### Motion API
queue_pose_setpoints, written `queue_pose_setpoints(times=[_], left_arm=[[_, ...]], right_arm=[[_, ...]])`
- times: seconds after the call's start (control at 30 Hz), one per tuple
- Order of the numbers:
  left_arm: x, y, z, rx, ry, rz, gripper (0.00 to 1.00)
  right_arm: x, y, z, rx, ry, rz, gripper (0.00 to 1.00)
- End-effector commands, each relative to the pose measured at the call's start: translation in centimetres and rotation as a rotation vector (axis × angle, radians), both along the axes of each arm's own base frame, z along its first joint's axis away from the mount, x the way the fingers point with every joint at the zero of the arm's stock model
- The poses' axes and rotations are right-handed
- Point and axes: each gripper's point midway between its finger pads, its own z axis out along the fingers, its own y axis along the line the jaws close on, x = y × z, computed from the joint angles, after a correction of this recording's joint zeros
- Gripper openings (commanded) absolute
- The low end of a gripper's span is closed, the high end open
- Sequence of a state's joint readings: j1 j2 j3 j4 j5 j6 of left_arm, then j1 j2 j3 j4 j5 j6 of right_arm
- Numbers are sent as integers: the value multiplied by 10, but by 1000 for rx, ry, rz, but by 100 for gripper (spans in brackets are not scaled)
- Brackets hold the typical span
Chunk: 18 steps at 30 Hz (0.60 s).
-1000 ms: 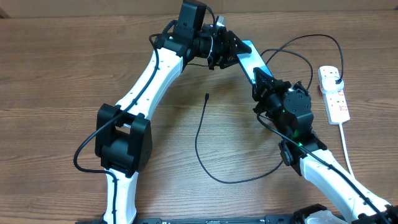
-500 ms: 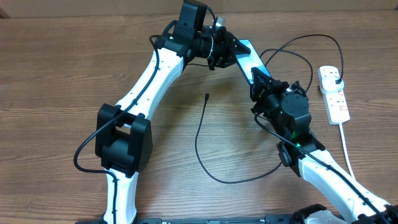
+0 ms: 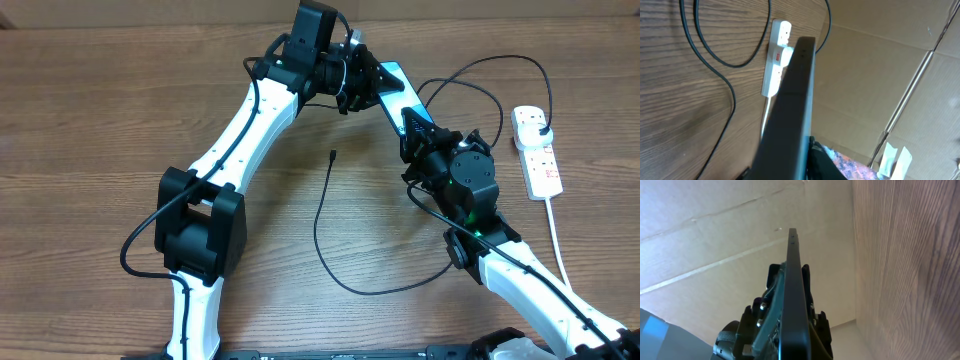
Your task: Plug charger to phone and switch on socket
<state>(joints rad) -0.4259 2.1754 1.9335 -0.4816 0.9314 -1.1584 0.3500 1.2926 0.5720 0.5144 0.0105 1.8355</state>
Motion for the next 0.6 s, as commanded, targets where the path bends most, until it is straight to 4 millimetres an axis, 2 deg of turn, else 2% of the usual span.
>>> queue_pose_setpoints(times=[0.0,0.23,0.33,0.47,0.57], left_arm=[[-1,-4,15,-18,-18,-2,12],[-1,-4,14,-17,-18,-2,4],[-3,-3,11,-7,0,0,4],[-4,-1,8,7,-16,-9,4],[-4,-1,8,11,-41,-22,4]], right_arm=[[0,10,18,16,-44,34,4],[-1,10,17,16,-42,35,4],[-1,10,15,13,-35,35,11],[-1,10,15,12,-33,35,13],[-1,10,14,11,-30,35,19]])
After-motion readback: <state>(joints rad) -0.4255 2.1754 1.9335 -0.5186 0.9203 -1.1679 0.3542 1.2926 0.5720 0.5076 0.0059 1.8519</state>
